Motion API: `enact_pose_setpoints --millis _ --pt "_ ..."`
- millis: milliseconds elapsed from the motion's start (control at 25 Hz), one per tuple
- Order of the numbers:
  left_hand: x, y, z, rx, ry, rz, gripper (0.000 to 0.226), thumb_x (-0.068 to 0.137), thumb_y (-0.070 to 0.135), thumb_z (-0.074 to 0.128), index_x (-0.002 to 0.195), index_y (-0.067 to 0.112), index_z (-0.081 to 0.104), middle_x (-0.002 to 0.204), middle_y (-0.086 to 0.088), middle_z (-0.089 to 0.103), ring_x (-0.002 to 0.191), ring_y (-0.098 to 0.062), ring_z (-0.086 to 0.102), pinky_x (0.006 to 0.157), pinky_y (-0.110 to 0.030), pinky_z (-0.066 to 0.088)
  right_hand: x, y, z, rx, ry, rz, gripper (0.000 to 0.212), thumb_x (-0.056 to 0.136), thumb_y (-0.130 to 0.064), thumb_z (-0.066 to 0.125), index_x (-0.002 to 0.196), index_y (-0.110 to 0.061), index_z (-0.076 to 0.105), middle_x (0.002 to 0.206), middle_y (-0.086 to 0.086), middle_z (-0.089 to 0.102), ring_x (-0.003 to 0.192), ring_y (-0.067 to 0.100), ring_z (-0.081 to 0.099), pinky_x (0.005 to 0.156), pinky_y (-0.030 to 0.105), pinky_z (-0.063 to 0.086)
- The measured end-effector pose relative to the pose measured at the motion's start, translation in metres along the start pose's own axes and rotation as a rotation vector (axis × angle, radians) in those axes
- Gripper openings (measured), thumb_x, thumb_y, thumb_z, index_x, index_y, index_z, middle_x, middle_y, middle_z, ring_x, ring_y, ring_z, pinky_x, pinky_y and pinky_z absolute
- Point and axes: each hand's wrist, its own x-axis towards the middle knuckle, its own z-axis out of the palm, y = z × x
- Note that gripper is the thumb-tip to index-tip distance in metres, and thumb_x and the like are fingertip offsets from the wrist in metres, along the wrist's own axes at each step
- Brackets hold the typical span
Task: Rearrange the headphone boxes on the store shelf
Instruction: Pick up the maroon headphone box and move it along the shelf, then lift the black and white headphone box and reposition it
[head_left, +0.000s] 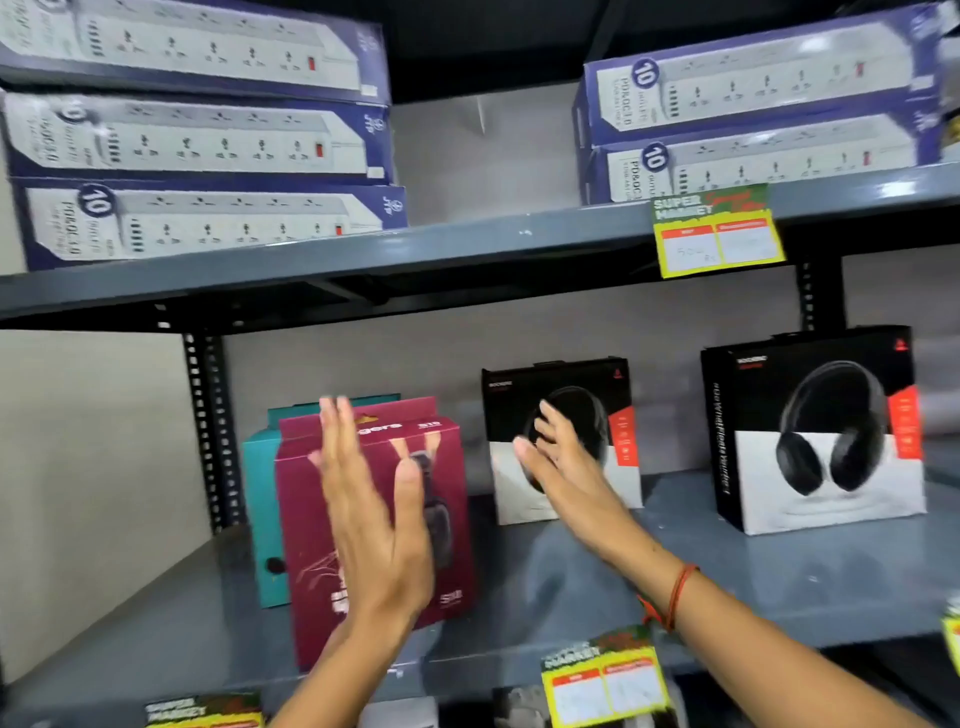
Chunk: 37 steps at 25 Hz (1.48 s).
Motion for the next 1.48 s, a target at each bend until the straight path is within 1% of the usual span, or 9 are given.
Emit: enact_pose_setpoints --millis 160,520,640,800,1040,1080,1240,1360,1480 --pt "0.006 0.060 0.084 -0.338 -0.176 0.029 0.067 0.099 0.043 0.034 0.159 0.015 0.021 0.167 0.004 0.018 0.154 -0.006 0.014 0.123 -0.021 0.011 -0.004 -0.013 -0.092 -0.115 0.260 -0.068 0.077 0.090 -0.051 0.058 0.155 -0.024 0.029 0.155 0.006 0.043 0.141 0.014 0.042 0.118 0.041 0.034" --pt "-0.045 0.125 0.280 -0.517 -0.795 -0.525 0.063 0.104 0.051 0.025 0.161 0.023 0.017 0.169 0.008 0.012 0.155 -0.010 0.008 0.125 -0.033 0.003 -0.025 0.069 -0.303 -0.286 0.545 0.105 0.081 0.086 -0.059 0.055 0.154 -0.021 0.032 0.154 0.002 0.045 0.143 0.019 0.040 0.120 0.041 0.029" --pt "-0.067 0.130 0.324 -0.428 -0.701 -0.691 0.068 0.102 0.056 0.022 0.162 0.026 0.009 0.170 0.005 0.008 0.156 -0.016 0.010 0.123 -0.039 0.007 -0.014 0.112 -0.357 -0.245 0.488 0.251 0.085 0.090 -0.060 0.054 0.158 -0.021 0.022 0.161 -0.003 0.032 0.150 0.019 0.027 0.122 0.037 0.021" --pt "-0.095 0.142 0.352 -0.410 -0.456 -0.764 0.064 0.103 0.052 0.024 0.161 0.029 0.010 0.169 0.006 0.015 0.155 -0.018 0.017 0.122 -0.040 0.014 0.006 0.167 -0.402 -0.086 0.380 0.380 0.127 0.050 -0.097 0.053 0.157 -0.036 0.020 0.163 -0.008 0.031 0.150 0.019 0.031 0.123 0.047 0.023" --pt "-0.105 0.154 0.350 -0.355 -0.338 -0.853 0.059 0.101 0.057 0.025 0.154 0.032 0.038 0.163 0.003 0.034 0.152 -0.021 0.026 0.122 -0.039 0.015 0.010 0.173 -0.407 -0.084 0.228 0.266 0.019 0.089 -0.065 0.052 0.102 -0.066 0.066 0.106 -0.036 0.071 0.113 0.000 0.061 0.110 0.036 0.039" --pt "-0.101 0.157 0.343 -0.295 -0.333 -0.854 0.063 0.098 0.062 0.026 0.148 0.031 0.048 0.158 -0.001 0.042 0.149 -0.026 0.032 0.120 -0.042 0.020 0.009 0.163 -0.408 -0.099 0.222 0.249 0.019 0.093 -0.060 0.050 0.095 -0.065 0.068 0.098 -0.037 0.072 0.106 0.001 0.063 0.107 0.036 0.041" --pt "-0.064 0.158 0.306 -0.050 -0.381 -0.683 0.071 0.091 0.075 0.013 0.084 0.028 0.067 0.111 -0.005 0.062 0.118 -0.030 0.050 0.101 -0.041 0.033 0.009 0.130 -0.408 -0.200 0.188 0.180 0.074 0.080 -0.084 0.040 0.106 -0.019 0.066 0.102 0.007 0.076 0.105 0.029 0.068 0.101 0.052 0.050" --pt "-0.046 0.136 0.286 -0.039 -0.400 -0.688 0.107 0.070 0.093 0.000 0.097 0.023 0.076 0.106 -0.007 0.073 0.112 -0.034 0.056 0.106 -0.048 0.040 0.009 0.110 -0.391 -0.263 0.136 0.211 0.093 0.071 -0.094 0.033 0.107 -0.014 0.065 0.098 0.005 0.077 0.100 0.026 0.070 0.098 0.052 0.051" --pt "-0.047 0.127 0.260 -0.024 -0.345 -0.731 0.096 0.078 0.087 0.006 0.101 0.024 0.075 0.109 -0.004 0.070 0.113 -0.028 0.051 0.107 -0.045 0.036 0.007 0.099 -0.359 -0.268 0.086 0.218 0.091 0.069 -0.094 0.034 0.105 -0.016 0.064 0.095 0.003 0.077 0.098 0.024 0.069 0.098 0.052 0.050"
